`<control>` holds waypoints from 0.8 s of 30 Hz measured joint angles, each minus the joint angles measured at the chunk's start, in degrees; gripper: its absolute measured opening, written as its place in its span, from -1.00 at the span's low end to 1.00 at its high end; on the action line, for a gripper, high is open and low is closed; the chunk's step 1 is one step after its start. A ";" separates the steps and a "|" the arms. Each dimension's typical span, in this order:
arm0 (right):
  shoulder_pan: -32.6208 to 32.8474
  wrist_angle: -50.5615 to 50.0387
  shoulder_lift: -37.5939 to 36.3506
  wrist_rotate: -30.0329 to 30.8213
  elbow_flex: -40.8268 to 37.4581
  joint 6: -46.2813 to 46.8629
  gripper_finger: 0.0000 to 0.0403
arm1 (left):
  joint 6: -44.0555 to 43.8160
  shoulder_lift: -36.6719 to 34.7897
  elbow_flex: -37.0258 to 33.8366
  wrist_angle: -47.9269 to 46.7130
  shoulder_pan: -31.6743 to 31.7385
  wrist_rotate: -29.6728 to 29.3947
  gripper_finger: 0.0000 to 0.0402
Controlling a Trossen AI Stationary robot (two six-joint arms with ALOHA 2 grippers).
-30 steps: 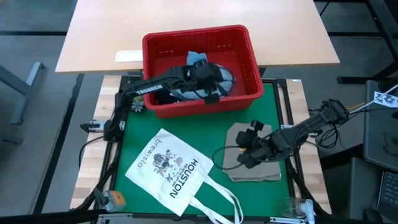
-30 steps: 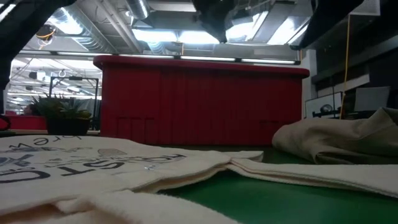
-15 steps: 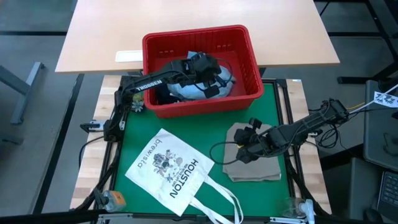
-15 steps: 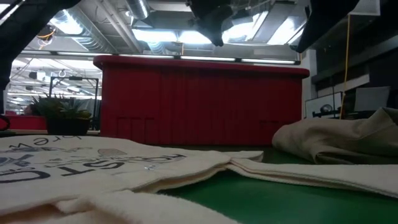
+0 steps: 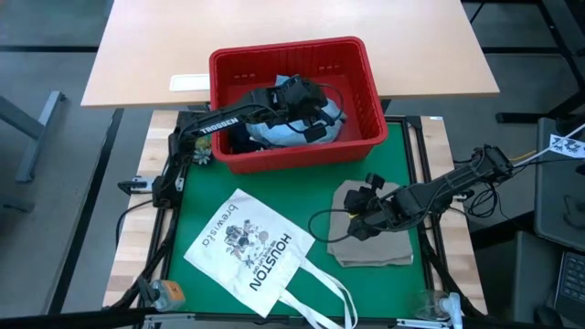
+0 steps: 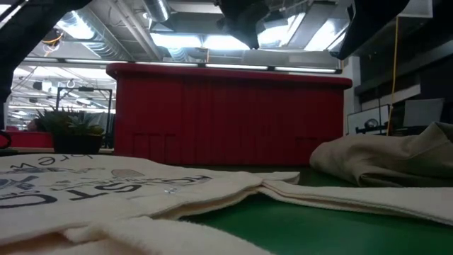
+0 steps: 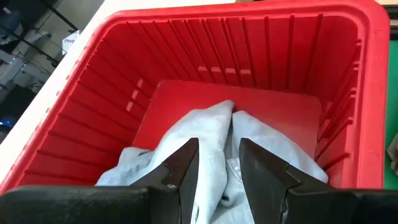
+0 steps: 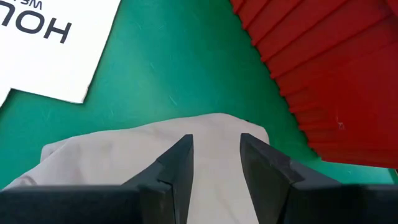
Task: Fold Laundry from Bin
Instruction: Fold the light blue pants
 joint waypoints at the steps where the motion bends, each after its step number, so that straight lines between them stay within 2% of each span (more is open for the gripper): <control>1: 0.00 0.00 0.00 0.00 0.00 0.00 -0.34 | 0.02 0.00 0.00 -0.01 0.00 0.00 -0.44; 10: 0.00 0.00 0.00 0.00 0.00 0.00 -0.34 | -0.17 0.02 0.00 0.02 0.00 0.09 -0.44; 15: 0.00 0.00 0.00 0.00 0.00 0.00 -0.34 | -4.09 0.02 0.00 -0.46 0.00 0.13 -0.44; 21: 0.00 -0.01 0.00 -0.95 0.00 0.00 -0.34 | -5.06 0.02 0.00 -8.02 0.23 0.32 -0.44; 24: 0.00 -0.01 0.02 -1.01 0.00 0.00 -0.34 | -9.21 0.02 0.01 -11.82 1.25 1.22 -0.44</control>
